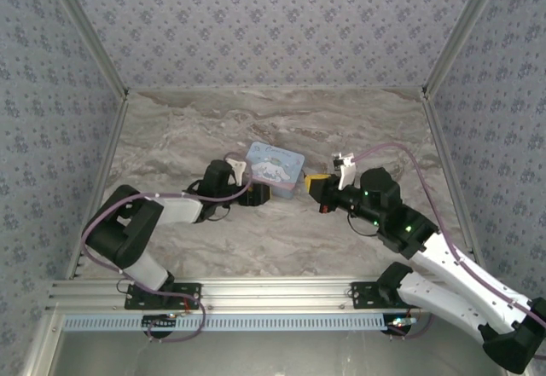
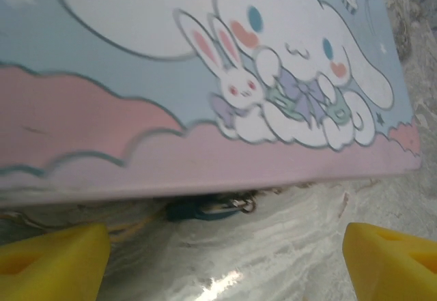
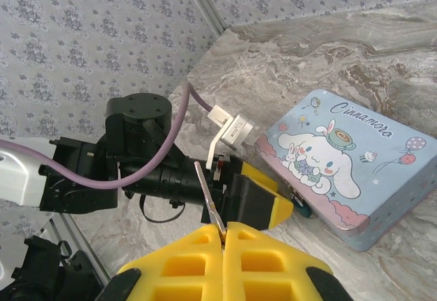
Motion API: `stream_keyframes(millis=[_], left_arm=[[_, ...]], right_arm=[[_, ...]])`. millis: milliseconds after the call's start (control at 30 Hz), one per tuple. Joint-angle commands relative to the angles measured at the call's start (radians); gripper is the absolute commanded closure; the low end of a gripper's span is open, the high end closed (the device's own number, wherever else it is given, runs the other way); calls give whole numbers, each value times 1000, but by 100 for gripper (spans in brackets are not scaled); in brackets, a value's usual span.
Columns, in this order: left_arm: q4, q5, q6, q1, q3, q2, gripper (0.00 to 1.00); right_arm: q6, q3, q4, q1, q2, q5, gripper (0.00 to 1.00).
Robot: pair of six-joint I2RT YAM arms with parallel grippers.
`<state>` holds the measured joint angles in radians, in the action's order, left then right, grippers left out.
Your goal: Unlock the padlock with the key
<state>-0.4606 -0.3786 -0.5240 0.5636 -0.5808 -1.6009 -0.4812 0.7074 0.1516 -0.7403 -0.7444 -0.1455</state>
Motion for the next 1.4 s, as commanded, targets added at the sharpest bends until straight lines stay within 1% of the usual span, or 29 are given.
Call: stream_keyframes(millis=[0, 300, 500, 633, 800, 967, 1100, 1367], left_arm=[[-99, -38, 22, -28, 3, -19, 12], [-104, -87, 48, -99, -68, -74, 12], [-82, -91, 64, -107, -148, -106, 12], [-50, -87, 76, -107, -146, -95, 12], [-106, -88, 45, -107, -64, -71, 12], [-192, -111, 7, -107, -16, -93, 12], [-240, -136, -14, -107, -26, -133, 12], [-274, -165, -30, -107, -68, -214, 13]], right_arm=[[-8, -7, -36, -7, 6, 10, 100], [-8, -24, -55, -10, 16, 10, 100], [-8, -34, -71, -11, 17, 15, 100], [-9, -41, -85, -12, 21, 12, 100], [-17, -65, -136, -14, 25, 7, 100], [-16, -68, -154, -16, 21, -7, 100], [-13, -69, -164, -20, 22, -11, 100], [-12, -75, -172, -24, 20, -8, 100]])
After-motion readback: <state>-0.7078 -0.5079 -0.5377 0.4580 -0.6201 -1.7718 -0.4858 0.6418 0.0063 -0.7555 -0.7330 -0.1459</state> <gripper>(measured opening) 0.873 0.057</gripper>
